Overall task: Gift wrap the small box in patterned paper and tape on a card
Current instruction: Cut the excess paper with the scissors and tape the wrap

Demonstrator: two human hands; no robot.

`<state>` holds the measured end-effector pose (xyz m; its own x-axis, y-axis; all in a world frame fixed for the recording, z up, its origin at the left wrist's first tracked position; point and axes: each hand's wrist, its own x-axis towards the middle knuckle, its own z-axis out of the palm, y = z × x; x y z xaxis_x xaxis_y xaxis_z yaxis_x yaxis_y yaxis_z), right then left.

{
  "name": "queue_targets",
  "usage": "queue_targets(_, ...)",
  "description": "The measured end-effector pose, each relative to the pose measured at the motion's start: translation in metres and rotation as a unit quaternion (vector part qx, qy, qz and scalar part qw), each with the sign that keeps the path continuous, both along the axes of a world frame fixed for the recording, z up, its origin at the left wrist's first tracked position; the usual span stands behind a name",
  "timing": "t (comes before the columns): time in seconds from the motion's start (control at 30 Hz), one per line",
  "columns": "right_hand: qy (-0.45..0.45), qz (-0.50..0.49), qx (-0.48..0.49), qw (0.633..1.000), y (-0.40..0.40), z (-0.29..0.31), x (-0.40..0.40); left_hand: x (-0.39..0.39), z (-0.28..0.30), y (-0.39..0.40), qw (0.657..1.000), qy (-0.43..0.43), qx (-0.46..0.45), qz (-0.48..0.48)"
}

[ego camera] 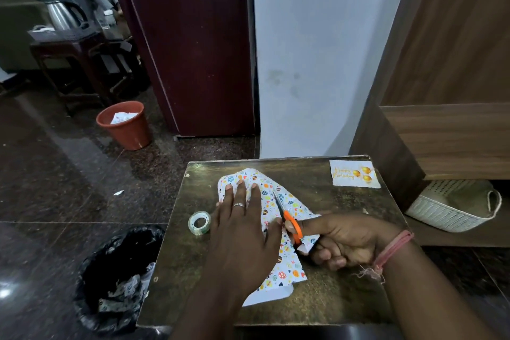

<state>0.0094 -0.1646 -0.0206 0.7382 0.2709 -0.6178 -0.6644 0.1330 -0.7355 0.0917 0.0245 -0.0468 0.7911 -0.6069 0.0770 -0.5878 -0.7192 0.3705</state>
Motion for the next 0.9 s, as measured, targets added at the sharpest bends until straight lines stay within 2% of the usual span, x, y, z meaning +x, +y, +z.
queue_targets(0.37, -0.013, -0.034, 0.023, 0.999, 0.019, -0.006, -0.037, -0.020, 0.000, 0.018, 0.997, 0.017, -0.034, -0.073)
queue_targets(0.6, -0.021, -0.071, 0.013, 0.997, 0.025, -0.014, -0.038, -0.020, 0.009, 0.021, 0.996, -0.005, 0.036, -0.087)
queue_targets(0.9, -0.022, -0.071, 0.004, 0.997, 0.017, -0.013, -0.029, -0.019, 0.007, 0.022, 0.996, 0.015, 0.025, -0.089)
